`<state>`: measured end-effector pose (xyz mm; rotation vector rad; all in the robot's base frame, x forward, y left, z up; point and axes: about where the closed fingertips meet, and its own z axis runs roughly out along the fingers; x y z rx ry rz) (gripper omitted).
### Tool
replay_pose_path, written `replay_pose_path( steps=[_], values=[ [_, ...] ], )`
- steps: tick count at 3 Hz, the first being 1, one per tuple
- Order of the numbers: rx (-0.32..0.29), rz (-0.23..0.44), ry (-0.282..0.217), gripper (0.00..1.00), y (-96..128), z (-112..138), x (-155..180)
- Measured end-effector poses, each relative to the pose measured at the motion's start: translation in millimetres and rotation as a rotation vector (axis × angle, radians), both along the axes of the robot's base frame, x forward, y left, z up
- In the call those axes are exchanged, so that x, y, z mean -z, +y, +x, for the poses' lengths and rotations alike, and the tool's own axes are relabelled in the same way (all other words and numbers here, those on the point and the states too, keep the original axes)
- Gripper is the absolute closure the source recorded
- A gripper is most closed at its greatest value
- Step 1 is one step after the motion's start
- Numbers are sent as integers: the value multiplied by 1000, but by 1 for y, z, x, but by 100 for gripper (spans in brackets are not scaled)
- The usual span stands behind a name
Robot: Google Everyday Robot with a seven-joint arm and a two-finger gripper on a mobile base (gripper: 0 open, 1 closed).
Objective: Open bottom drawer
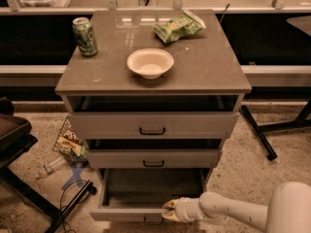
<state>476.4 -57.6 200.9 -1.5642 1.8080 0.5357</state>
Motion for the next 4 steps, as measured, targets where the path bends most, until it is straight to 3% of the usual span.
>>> replay_pose_path(
  steps=[1,2,3,4],
  values=[
    [-27,6,-40,100,-6,-9,-14],
    [-27,7,-40,100,-6,-9,-14],
    [-83,13,-123,100,-18,-25,-47],
    [-372,48,-408,100,-15,-76,-178]
  ],
)
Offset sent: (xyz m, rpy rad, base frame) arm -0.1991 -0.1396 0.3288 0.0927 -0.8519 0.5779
